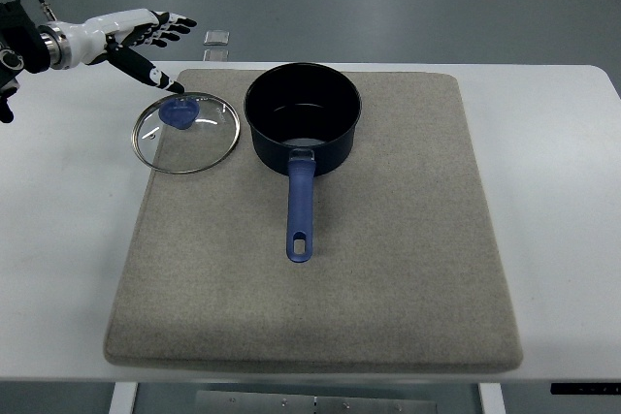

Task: Open pot lid and place left with left hand

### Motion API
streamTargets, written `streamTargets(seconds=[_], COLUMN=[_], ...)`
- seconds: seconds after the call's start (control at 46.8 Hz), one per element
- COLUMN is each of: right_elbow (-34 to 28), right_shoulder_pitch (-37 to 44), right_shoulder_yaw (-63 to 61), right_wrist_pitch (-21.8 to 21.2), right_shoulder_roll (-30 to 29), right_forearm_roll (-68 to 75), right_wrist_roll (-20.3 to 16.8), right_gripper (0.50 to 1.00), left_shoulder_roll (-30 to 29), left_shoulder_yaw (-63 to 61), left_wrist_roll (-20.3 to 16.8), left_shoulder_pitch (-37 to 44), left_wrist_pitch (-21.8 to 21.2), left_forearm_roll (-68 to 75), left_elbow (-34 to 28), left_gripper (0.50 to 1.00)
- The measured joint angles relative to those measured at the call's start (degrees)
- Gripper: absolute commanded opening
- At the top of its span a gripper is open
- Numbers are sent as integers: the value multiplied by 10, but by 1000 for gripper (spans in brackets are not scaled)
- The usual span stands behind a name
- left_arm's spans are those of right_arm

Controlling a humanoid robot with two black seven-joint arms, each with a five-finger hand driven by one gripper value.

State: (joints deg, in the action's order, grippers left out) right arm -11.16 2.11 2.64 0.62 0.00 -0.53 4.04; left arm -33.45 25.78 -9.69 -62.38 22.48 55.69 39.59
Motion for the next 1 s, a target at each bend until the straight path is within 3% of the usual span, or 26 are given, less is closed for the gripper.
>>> streamTargets(seconds=[0.192,0.406,0.556,1.004], right_elbow=[0,0,0,0], right_shoulder_pitch=[0,0,0,0], right_shoulder_yaw=[0,0,0,0], right_wrist_pitch=[0,0,0,0], right_shoulder_roll=[0,0,0,0], right_forearm_roll=[0,0,0,0], right_wrist_roll=[0,0,0,0], right_gripper=[917,917,917,917], left_shoulder_roll=[0,10,10,15], left_shoulder_yaw=[0,-3,-1,0], left_wrist_roll=[-1,0,0,5], left_shoulder_pitch=[8,13,13,27], left_wrist_pitch=[0,9,12,106], left_forearm_roll=[-183,-390,-477,-687], left_elbow=[-23,-103,-109,-109], left_gripper=[992,992,992,992])
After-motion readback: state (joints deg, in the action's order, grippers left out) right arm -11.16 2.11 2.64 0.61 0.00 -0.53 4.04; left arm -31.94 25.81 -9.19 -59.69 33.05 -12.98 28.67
